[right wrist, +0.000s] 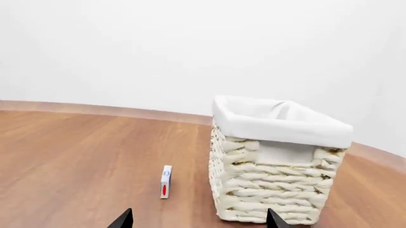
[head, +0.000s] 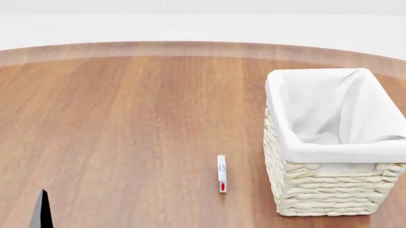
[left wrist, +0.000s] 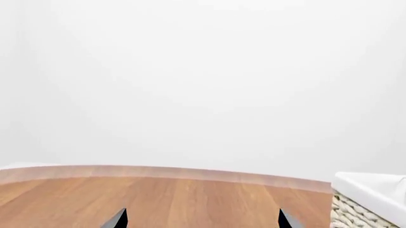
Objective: Pick up the tomato sauce, and put it in the basket.
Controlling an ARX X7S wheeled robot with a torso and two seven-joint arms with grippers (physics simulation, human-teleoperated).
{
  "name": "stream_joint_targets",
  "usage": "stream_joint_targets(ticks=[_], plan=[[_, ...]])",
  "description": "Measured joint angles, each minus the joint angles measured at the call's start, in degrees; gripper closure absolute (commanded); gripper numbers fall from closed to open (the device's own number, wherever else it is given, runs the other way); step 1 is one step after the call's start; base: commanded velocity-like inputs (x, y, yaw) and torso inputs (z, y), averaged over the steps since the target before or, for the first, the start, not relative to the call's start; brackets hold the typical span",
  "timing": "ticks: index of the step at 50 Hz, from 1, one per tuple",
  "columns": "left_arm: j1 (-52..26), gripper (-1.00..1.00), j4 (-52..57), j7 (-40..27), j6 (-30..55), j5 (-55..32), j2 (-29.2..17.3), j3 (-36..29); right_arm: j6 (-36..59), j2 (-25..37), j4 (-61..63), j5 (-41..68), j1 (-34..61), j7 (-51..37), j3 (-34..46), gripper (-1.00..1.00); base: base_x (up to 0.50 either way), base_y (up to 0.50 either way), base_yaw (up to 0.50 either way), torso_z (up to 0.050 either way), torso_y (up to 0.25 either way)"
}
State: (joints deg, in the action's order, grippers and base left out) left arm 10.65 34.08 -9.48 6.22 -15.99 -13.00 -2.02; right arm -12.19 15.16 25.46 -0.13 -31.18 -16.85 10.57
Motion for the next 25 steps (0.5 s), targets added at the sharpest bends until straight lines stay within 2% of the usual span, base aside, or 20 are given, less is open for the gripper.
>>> stream_joint_targets(ticks=[25], plan=[[0.30,-1.00,-1.29,-0.46,-1.27,-0.28,-0.68,-0.49,-12.05,-1.21,-18.35,0.88,0.98,-1.02,3.19,-1.00,0.00,0.00,0.00,0.000,0.000]])
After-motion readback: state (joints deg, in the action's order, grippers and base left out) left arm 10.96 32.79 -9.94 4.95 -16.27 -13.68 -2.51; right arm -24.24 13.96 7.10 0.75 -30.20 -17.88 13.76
